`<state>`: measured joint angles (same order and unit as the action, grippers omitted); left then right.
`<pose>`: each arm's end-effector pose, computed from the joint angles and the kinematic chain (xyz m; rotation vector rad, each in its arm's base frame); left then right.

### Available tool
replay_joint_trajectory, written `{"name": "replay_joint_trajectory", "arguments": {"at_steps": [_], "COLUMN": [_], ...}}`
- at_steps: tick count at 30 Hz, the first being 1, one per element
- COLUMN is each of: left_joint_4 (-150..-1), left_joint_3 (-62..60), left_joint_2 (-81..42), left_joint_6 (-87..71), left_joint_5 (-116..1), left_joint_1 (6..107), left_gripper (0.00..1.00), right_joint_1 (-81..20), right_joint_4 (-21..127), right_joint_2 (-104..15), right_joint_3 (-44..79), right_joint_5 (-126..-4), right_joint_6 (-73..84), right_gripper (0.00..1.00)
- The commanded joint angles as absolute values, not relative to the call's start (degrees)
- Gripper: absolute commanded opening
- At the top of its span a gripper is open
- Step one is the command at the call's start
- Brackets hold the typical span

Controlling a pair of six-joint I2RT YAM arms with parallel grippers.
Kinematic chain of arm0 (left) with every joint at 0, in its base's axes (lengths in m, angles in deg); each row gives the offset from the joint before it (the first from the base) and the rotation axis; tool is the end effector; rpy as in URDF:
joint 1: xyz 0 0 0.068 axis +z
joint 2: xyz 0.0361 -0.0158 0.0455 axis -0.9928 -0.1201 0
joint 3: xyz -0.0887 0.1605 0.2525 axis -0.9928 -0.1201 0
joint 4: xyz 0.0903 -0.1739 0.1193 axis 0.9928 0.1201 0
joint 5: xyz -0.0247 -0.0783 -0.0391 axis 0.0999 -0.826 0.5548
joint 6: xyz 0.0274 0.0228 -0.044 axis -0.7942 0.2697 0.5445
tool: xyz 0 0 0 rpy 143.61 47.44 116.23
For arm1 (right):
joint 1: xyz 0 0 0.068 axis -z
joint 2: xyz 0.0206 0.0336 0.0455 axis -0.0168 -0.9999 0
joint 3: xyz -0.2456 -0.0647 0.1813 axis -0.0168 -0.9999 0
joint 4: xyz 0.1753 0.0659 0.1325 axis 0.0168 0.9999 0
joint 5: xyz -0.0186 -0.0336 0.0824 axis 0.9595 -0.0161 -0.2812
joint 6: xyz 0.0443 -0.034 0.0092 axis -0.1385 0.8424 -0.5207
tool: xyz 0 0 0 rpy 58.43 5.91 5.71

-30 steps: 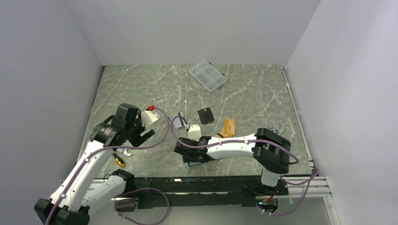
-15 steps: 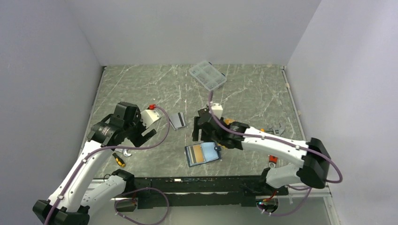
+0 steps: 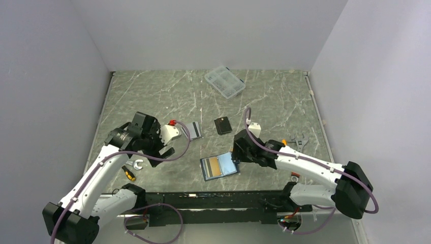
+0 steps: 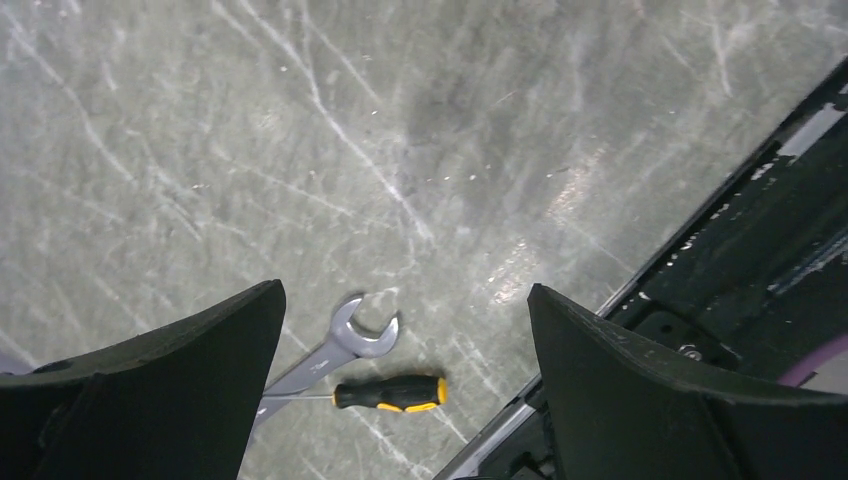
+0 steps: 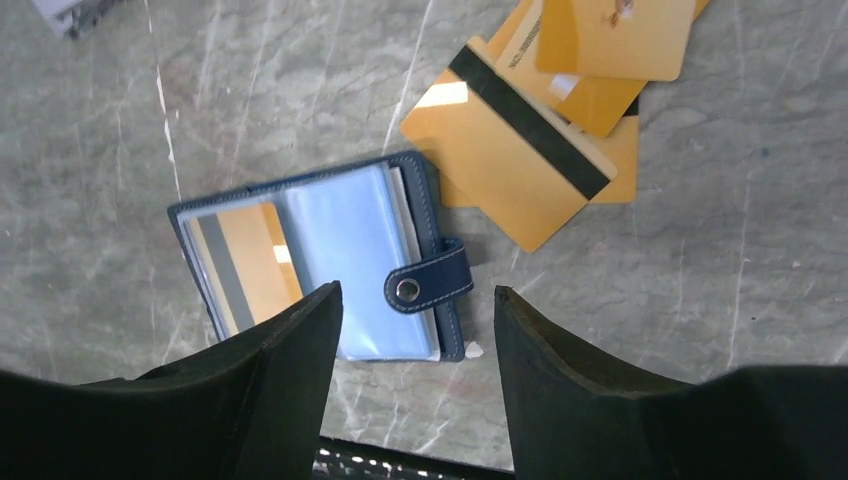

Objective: Put the credit cards into the card holder
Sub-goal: Pick up the credit card from the center of the board.

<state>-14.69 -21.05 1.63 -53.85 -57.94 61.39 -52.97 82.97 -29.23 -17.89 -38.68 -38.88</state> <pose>0.1003 -0.0465 0.3136 1.2674 2.2942 -0.1294 0.1160 0.1283 0.2607 0.1051 2.5124 0.3403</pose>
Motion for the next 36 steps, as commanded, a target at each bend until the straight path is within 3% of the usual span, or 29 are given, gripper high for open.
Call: {"name": "replay_joint_trajectory", "arguments": {"at_steps": [1,5,11,21,26,36], "left_joint_4": [-15.52,-17.17,-24.82,-28.24,-27.57,-26.39], "left_joint_3": [-21.23,-22.31,-25.66,-24.63,-23.93,-10.88], "left_joint_2": [1.8,0.3,-3.18,-9.94,-10.81,-20.63], "left_joint_6": [-54.13,-54.19,-52.7,-51.5,-52.39,-51.38], "left_joint_5": [-64.7,-66.21,-63.29,-62.42,-61.13,-63.2], "left_joint_1": [61.44,61.01,54.02,46.66,45.95,45.23], "left_gripper": [0.98,0.9,0.9,0.89,0.89,0.91], "right_joint_1": [-49.03,-47.58,-47.54,-45.72,-36.05,-16.69], "right_joint_4": [82.58,79.12,68.45,72.77,78.5,70.77], "right_joint_2": [-27.54,-27.06,-25.73,-21.17,-20.4,-31.86], "right_joint_3": [-17.11,-19.32,-25.53,-27.58,-23.81,-19.18], "right_joint_5": [-40.35,-44.56,-52.17,-48.28,-47.32,-56.52], "right_joint_6": [-38.16,-37.36,-37.6,-39.65,-34.81,-25.6], "right_gripper": [0.61,0.68,0.81,0.78,0.68,0.71]}}
